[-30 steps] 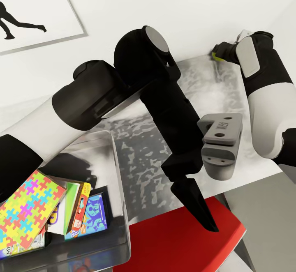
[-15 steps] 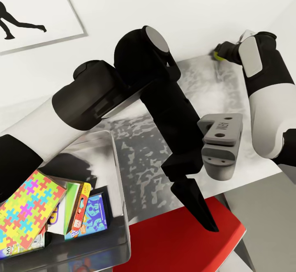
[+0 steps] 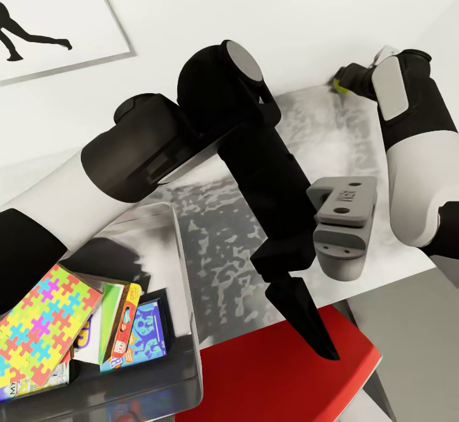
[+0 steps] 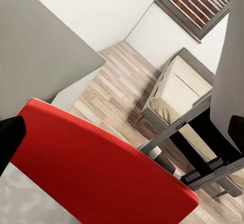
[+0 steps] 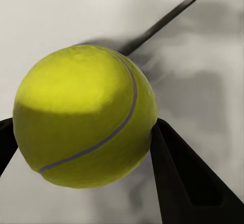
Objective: Put all the toys in the child's room - the three board games (two on the bed and one on the table), the two jigsaw puzzles on the table, and the tennis ball on the table - inside the toy box on the table in the child's room.
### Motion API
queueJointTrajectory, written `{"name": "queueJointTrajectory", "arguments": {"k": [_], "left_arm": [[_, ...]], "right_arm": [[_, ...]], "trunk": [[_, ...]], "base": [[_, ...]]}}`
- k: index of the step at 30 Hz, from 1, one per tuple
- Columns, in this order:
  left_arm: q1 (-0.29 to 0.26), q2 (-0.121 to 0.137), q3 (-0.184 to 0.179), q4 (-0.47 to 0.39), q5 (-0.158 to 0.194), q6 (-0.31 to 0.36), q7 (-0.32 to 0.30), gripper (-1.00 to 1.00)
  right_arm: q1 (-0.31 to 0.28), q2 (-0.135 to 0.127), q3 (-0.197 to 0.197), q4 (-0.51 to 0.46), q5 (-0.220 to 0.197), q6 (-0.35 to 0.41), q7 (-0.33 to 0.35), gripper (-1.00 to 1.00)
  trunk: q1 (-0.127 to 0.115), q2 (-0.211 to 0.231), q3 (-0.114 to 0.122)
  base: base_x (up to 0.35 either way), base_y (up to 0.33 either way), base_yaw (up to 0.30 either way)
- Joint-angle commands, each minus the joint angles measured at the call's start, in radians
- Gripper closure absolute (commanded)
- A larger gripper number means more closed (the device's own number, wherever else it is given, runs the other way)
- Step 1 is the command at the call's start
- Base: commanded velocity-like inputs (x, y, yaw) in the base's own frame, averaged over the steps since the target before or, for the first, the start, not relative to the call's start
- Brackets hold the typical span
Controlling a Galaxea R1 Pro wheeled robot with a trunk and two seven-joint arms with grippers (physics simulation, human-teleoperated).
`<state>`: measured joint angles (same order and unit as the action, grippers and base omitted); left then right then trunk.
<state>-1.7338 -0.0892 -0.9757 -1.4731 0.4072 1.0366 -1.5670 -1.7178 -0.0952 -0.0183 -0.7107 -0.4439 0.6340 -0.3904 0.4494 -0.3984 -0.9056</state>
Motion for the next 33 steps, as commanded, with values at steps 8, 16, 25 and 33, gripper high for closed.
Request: {"name": "queueJointTrajectory", "arguments": {"k": [8, 16, 25, 33], "left_arm": [[-0.001, 0.0, -0.001, 0.0, 0.0, 0.011, -0.004, -1.0], [-0.001, 0.001, 0.0, 0.0, 0.0, 0.011, -0.004, -1.0], [-0.001, 0.002, 0.0, 0.0, -0.001, 0.011, -0.004, -1.0], [-0.001, 0.002, 0.0, 0.0, -0.001, 0.011, -0.004, -1.0]], "right_arm": [[0.0, -0.001, 0.0, -0.003, -0.019, 0.002, -0.01, 1.0], [0.0, -0.001, -0.003, -0.003, -0.02, 0.004, -0.009, 1.0], [0.0, -0.001, -0.002, -0.003, -0.021, 0.006, -0.01, 1.0], [-0.001, -0.001, -0.005, -0.003, -0.021, 0.006, -0.008, 1.0]], "trunk": [[0.001, -0.002, -0.001], [0.001, -0.002, -0.001], [0.001, -0.002, -0.001], [0.001, -0.002, -0.001]], "base": [[0.0, 0.0, 0.0], [0.0, 0.0, 0.0], [0.0, 0.0, 0.0], [-0.001, -0.024, 0.0]]}}
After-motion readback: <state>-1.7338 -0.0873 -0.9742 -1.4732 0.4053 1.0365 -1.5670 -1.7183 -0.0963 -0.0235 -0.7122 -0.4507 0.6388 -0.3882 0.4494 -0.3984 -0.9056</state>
